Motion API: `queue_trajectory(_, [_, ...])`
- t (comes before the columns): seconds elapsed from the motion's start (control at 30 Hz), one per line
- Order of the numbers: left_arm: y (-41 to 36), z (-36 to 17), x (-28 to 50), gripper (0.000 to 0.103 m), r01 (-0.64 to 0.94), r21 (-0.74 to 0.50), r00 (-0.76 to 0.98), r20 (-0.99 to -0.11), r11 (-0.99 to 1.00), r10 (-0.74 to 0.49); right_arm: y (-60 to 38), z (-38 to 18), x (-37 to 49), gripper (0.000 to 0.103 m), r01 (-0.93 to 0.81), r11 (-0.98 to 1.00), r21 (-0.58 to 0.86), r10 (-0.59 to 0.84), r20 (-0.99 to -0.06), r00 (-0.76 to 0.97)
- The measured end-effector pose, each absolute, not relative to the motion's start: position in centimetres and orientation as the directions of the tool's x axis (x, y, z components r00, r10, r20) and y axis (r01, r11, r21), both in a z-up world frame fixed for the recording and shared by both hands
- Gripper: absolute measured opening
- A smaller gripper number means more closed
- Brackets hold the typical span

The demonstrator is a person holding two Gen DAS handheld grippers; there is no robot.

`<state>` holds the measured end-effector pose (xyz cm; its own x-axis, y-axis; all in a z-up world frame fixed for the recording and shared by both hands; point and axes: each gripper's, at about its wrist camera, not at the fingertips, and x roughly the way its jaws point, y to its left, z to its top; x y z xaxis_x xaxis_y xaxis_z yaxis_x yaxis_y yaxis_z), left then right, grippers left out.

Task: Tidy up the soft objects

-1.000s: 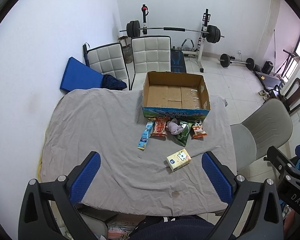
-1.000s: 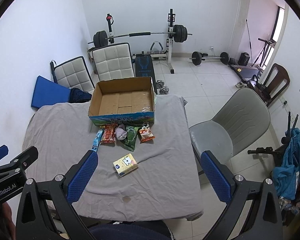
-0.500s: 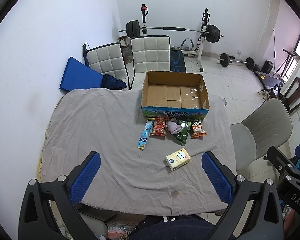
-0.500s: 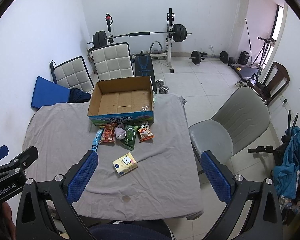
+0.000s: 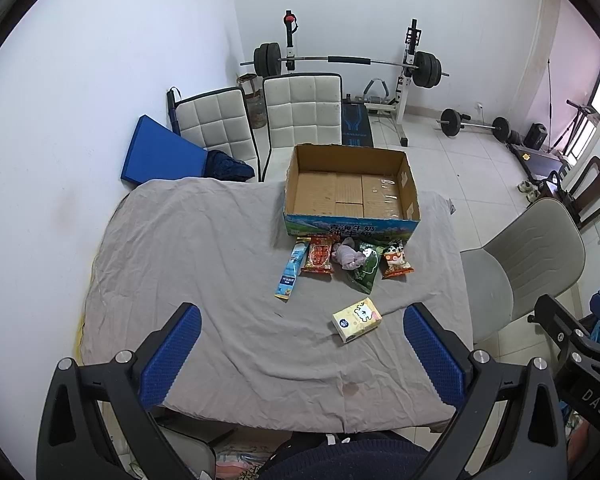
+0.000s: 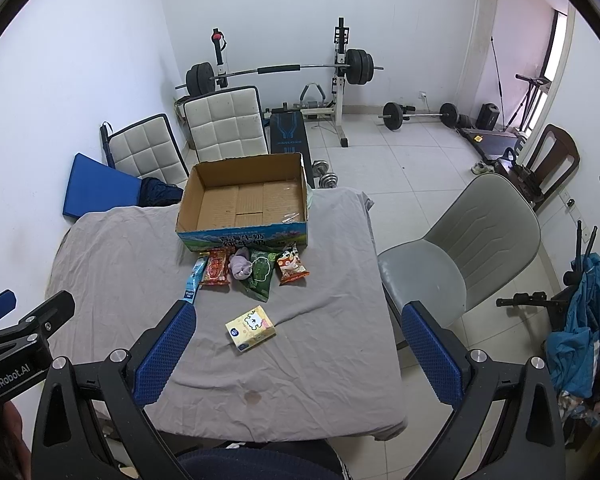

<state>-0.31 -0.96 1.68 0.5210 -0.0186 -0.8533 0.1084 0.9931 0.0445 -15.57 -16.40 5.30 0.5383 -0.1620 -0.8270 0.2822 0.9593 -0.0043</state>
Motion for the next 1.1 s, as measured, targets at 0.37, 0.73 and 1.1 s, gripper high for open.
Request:
queue_trajectory(0.37, [-0.94,1.67,-0.33,0.103,0.108,0.044,0.522,-0.853,0.993,-0.019,-16.47,5.35,-15.79,0.103,0.282,0.959,-0.005,-0.163,-0.827,0.539])
queue_trajectory(0.73, [-1.14,2.01,-0.17,0.103,0.107,0.042,0.525,-0.851,0.993,-0.021,-16.14,5.77,-15.97,0.103,0.282,0.959,-0.005,-0.164,-0.822,0.545])
queue_trajectory(1.1, [-1.18,1.99,-0.24,0.103,0.107,0.04,0.527,-0.85,0.993,-0.022,-15.97,5.64,-16.16,0.103,0.278,0.961,-0.012,-0.169,-0.819,0.549])
